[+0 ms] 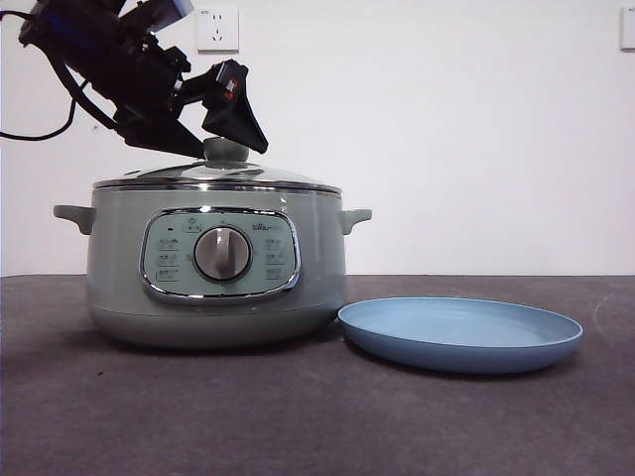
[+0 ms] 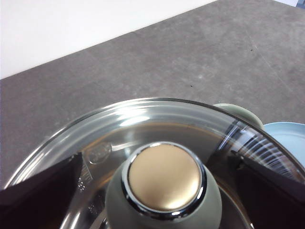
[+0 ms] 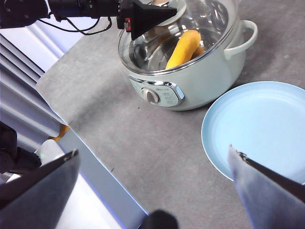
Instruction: Take the corn out from the steamer,put the corn on the plate,close the lid
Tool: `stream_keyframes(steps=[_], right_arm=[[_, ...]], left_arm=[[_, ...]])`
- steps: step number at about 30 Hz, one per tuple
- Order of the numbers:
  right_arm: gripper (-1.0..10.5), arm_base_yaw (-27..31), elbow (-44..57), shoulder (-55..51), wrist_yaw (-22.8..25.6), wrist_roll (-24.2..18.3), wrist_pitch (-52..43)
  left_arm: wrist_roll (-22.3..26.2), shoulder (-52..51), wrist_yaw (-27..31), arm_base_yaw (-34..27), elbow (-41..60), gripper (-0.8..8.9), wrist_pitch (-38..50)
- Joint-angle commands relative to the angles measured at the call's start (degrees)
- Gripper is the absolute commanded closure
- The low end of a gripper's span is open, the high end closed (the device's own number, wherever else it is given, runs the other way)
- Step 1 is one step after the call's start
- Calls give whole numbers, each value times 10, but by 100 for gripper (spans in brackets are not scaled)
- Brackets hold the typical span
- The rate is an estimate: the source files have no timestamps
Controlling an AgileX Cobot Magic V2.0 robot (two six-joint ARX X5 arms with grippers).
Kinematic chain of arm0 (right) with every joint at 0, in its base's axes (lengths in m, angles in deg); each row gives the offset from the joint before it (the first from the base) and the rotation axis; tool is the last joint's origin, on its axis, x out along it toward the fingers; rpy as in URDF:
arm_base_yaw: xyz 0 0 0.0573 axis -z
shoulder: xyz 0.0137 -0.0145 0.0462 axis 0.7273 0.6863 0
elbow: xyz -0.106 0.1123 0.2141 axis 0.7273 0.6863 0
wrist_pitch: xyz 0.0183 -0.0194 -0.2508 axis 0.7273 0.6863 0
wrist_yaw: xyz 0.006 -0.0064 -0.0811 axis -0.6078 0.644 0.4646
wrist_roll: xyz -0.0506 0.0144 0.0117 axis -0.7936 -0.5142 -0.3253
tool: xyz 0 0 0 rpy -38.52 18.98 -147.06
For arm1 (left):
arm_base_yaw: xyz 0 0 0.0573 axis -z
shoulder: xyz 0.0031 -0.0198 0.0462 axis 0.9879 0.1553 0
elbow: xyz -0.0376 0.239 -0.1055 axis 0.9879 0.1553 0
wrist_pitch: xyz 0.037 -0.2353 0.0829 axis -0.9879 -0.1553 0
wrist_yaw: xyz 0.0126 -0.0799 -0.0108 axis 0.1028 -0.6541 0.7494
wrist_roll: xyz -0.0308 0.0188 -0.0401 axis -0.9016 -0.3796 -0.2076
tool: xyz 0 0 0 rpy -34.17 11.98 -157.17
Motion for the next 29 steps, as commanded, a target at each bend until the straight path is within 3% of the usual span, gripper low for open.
stream_keyframes(steps=[1, 7, 12, 17, 22, 29], right_arm=[[348, -1, -3, 0, 2, -5, -3], [348, -1, -3, 0, 2, -5, -3], [348, -1, -3, 0, 2, -5, -3], [348, -1, -3, 0, 2, -5, -3], [348, -1, -3, 0, 2, -5, -3], [348, -1, -3, 0, 2, -5, -3]], left_arm=[[1, 9, 1, 3, 0, 220, 6], [0, 13, 14, 8, 0, 227, 3], [0, 13, 14, 12, 0, 428, -7], [0, 13, 13, 12, 0, 449, -8], [-2, 13, 13, 12, 0, 729, -13], [-2, 13, 13, 12, 0, 788, -24]])
